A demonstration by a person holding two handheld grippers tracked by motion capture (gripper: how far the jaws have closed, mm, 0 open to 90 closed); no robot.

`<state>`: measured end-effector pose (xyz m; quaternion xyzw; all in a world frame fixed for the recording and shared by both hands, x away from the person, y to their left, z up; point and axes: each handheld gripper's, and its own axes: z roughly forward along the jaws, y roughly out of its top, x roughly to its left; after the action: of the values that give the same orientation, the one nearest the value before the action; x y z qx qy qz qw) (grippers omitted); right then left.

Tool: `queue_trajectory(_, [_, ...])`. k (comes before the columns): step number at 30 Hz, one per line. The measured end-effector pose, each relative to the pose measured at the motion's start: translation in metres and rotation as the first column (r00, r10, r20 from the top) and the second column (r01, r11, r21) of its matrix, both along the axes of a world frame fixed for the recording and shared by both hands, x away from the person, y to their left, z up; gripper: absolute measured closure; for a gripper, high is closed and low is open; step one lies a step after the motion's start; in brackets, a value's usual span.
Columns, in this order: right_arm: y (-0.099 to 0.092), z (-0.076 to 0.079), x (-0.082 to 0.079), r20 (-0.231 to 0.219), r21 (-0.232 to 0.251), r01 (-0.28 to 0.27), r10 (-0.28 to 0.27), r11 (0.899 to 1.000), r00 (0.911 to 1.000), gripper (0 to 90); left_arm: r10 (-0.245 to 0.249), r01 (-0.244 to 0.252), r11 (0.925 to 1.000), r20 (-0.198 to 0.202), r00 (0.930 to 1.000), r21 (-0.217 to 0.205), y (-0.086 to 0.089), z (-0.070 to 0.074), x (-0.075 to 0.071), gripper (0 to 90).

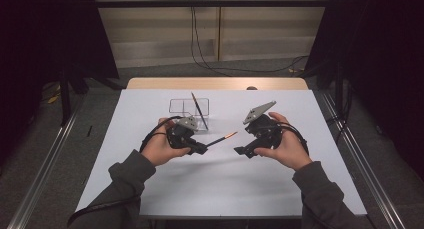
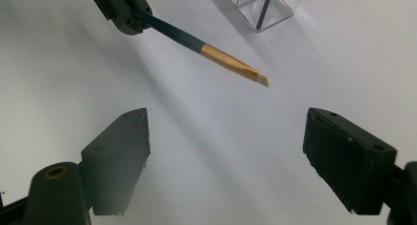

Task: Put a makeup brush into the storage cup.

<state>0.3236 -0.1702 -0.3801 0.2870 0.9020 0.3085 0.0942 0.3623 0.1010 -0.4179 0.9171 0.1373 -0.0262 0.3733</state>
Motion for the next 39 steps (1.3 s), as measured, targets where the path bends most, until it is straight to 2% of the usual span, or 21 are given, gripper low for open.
queue_trajectory(1, [0.000,0.000,0.000,-0.002,0.000,0.003,-0.003,1.000,1.0000,17.6,0.002,-0.002,1.0000,-0.001,1.0000,0.002,0.000,0.000,0.000,85.2])
queue_trajectory(2, [0.000,-0.001,0.000,-0.005,0.003,0.006,-0.006,1.000,1.0000,17.6,0.018,-0.018,0.9993,-0.007,0.9998,-0.032,0.000,-0.003,0.000,85.2])
queue_trajectory(3, [0.000,-0.001,0.000,-0.006,0.008,0.013,-0.013,1.000,0.9999,17.6,0.014,-0.014,0.9997,-0.006,0.9999,-0.020,0.001,-0.002,0.001,85.2])
queue_trajectory(7, [-0.002,-0.002,0.000,-0.005,0.026,0.019,-0.019,0.999,0.9998,17.6,0.045,-0.046,0.9974,-0.012,0.9989,-0.055,0.002,-0.003,0.002,85.2])
queue_trajectory(8, [-0.002,-0.002,-0.001,-0.005,0.032,0.022,-0.022,0.999,0.9998,17.6,0.057,-0.057,0.9970,-0.002,0.9984,-0.052,0.002,-0.002,0.001,85.2])
queue_trajectory(9, [-0.003,-0.002,-0.001,-0.004,0.033,0.024,-0.024,0.999,0.9997,17.6,0.052,-0.053,0.9954,-0.014,0.9985,-0.079,0.002,-0.003,0.001,85.2])
queue_trajectory(10, [-0.003,-0.002,-0.001,-0.002,0.034,0.026,-0.026,0.999,0.9997,17.6,0.050,-0.050,0.9966,-0.007,0.9987,-0.065,0.003,-0.002,0.002,85.2])
queue_trajectory(11, [-0.003,-0.002,-0.001,0.000,0.034,0.026,-0.026,0.999,0.9997,17.6,0.059,-0.060,0.9939,-0.015,0.9982,-0.092,0.003,-0.003,0.001,85.2])
queue_trajectory(12, [-0.003,-0.002,0.000,0.005,0.040,0.024,-0.025,0.999,0.9997,17.6,0.072,-0.072,0.9940,-0.009,0.9974,-0.082,0.003,-0.003,0.001,85.2])
queue_trajectory(13, [-0.003,-0.002,-0.001,-0.001,0.042,0.034,-0.034,0.999,0.9994,17.6,0.077,-0.078,0.9914,-0.013,0.9970,-0.105,0.003,-0.004,0.001,85.2])
queue_trajectory(14, [-0.003,-0.002,0.000,0.002,0.047,0.031,-0.031,0.998,0.9995,17.6,0.082,-0.083,0.9920,-0.010,0.9966,-0.096,0.004,-0.003,0.001,85.2])
queue_trajectory(16, [-0.003,-0.002,0.000,0.007,0.042,0.039,-0.039,0.998,0.9992,17.8,0.106,-0.107,0.9855,-0.012,0.9942,-0.131,0.004,-0.005,0.000,85.2])
queue_trajectory(17, [-0.003,-0.002,0.000,0.002,0.062,0.032,-0.032,0.998,0.9995,17.9,0.112,-0.113,0.9832,-0.009,0.9936,-0.144,0.004,-0.006,0.000,85.2])
queue_trajectory(19, [-0.003,-0.003,0.000,0.000,0.066,0.031,-0.031,0.997,0.9995,17.8,0.133,-0.130,0.9794,0.003,0.9912,-0.154,0.005,-0.006,-0.002,85.2])
queue_trajectory(20, [-0.003,-0.004,0.000,0.002,0.069,0.040,-0.040,0.997,0.9992,17.8,0.140,-0.138,0.9803,0.007,0.9901,-0.141,0.006,-0.004,-0.002,85.2])
queue_trajectory(21, [-0.002,-0.004,-0.001,-0.006,0.069,0.048,-0.048,0.996,0.9988,17.8,0.153,-0.151,0.9724,-0.003,0.9882,-0.178,0.005,-0.006,-0.003,85.2])
queue_trajectory(22, [-0.003,-0.004,0.000,-0.005,0.076,0.045,-0.045,0.996,0.9990,17.8,0.158,-0.154,0.9719,0.010,0.9874,-0.178,0.006,-0.005,-0.003,85.2])
queue_trajectory(27, [-0.001,-0.003,0.001,0.003,0.101,0.045,-0.046,0.994,0.9990,18.1,0.186,-0.180,0.9582,0.007,0.9825,-0.223,0.007,-0.005,-0.006,85.2])
queue_trajectory(30, [0.000,-0.002,-0.001,0.005,0.099,0.066,-0.066,0.993,0.9978,18.2,0.199,-0.188,0.9484,0.015,0.9800,-0.255,0.007,-0.006,-0.007,85.2])
queue_trajectory(34, [0.001,-0.003,0.000,-0.001,0.116,0.060,-0.061,0.991,0.9982,18.1,0.222,-0.208,0.9315,0.016,0.9749,-0.299,0.006,-0.009,-0.010,85.2])
queue_trajectory(39, [0.003,-0.004,0.000,0.002,0.117,0.058,-0.059,0.991,0.9983,18.0,0.237,-0.221,0.9204,0.011,0.9714,-0.322,0.004,-0.014,-0.012,85.2])
